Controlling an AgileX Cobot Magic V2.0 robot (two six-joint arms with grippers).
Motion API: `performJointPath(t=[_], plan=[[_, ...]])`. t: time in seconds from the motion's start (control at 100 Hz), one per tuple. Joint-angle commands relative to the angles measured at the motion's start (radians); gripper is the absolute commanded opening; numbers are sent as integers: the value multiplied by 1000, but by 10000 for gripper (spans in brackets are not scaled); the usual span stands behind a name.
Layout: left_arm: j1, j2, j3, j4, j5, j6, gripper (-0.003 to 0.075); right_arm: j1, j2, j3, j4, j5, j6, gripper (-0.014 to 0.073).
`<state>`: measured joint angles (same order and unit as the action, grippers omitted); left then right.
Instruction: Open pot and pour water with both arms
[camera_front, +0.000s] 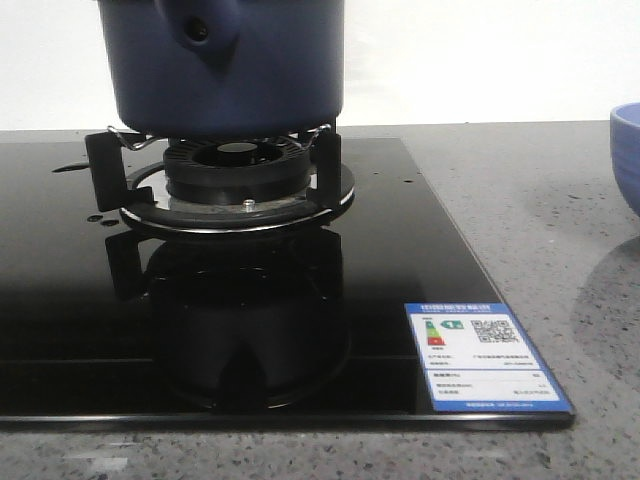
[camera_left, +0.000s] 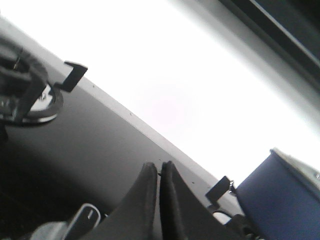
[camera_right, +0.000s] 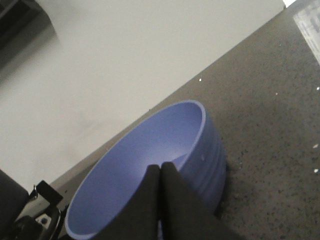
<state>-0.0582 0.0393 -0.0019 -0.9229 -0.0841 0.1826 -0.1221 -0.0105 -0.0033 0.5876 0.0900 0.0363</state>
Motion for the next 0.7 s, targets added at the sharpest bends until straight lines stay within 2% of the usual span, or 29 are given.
performJointPath(t=[0.0,0.1,0.23,0.33,0.46,0.6,0.69], plan=[[-7,9,18,-77,-8,-10,-20,-6,-13,-75,-35,19,-50,-63],[-7,13,-44,-40,84,-1,-20,-6,20,-160,-73,162,-104,-63],[-7,74,-192,143,277,44,-20,-6,136,-307,-138,379,-208,-63],[-7,187,-343,236,405,123,-20,-2,254,-447,-185,534,-225,-63],[-27,351,-517,238,538,245,-20,41,380,-597,-185,652,-225,-63],[-130,493,-658,232,713,306,-5,71,574,-763,-146,957,-225,-63],[-199,577,-722,124,816,417,-5,75,676,-823,-53,1060,-246,-63]])
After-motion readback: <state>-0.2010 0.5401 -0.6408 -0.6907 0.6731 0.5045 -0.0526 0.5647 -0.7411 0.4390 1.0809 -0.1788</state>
